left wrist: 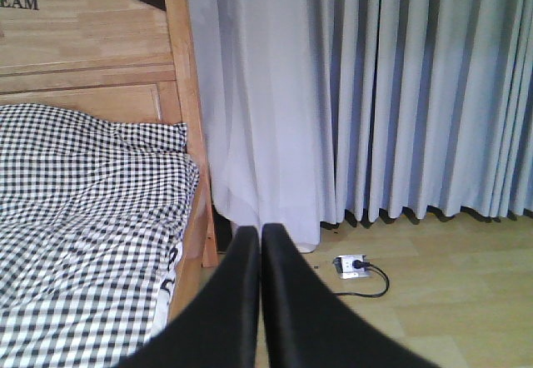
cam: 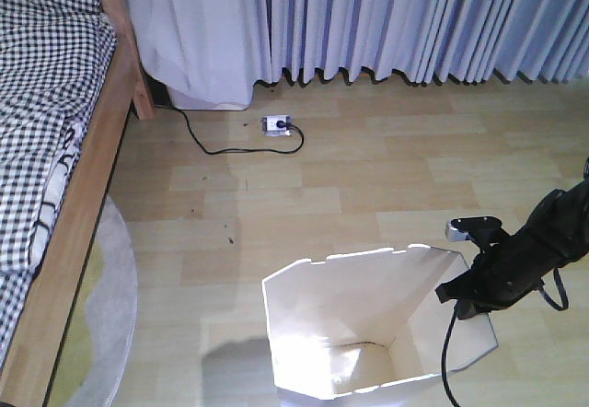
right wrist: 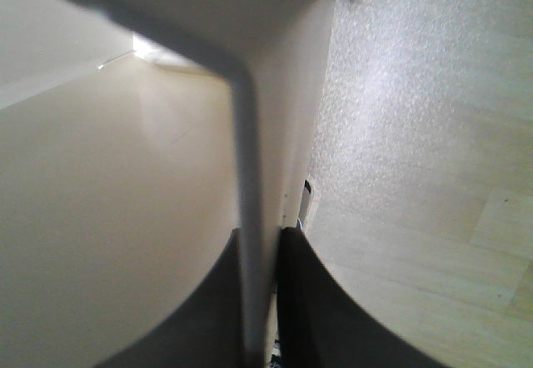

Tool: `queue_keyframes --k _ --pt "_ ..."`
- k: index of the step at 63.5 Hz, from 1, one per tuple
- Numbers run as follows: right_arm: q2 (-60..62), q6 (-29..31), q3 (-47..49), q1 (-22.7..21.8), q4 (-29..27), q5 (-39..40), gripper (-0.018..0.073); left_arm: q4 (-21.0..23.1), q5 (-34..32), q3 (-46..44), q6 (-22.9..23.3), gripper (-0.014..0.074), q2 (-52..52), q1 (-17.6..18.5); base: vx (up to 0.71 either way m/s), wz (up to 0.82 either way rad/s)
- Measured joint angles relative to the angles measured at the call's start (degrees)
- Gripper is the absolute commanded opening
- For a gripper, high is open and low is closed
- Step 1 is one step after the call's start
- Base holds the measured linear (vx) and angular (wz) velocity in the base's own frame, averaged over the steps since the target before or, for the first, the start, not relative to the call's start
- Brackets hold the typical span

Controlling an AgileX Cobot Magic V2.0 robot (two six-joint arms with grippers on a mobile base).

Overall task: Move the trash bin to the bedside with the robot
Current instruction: 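Drive toward the curtains beside the bed's foot, bin held in right gripper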

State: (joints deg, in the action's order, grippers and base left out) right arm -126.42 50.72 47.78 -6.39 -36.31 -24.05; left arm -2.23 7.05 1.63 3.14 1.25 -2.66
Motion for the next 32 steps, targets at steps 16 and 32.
queue_keyframes --k 16,32 --pt "0.0 0.0 0.0 0.0 0.0 0.0 -0.0006 0.0 0.0 0.0 0.0 -0.0006 0.0 0.0 0.25 0.01" --pt "0.0 0.0 0.0 0.0 0.0 0.0 -0.0006 0.0 0.0 0.0 0.0 -0.0006 0.0 0.0 0.26 0.02"
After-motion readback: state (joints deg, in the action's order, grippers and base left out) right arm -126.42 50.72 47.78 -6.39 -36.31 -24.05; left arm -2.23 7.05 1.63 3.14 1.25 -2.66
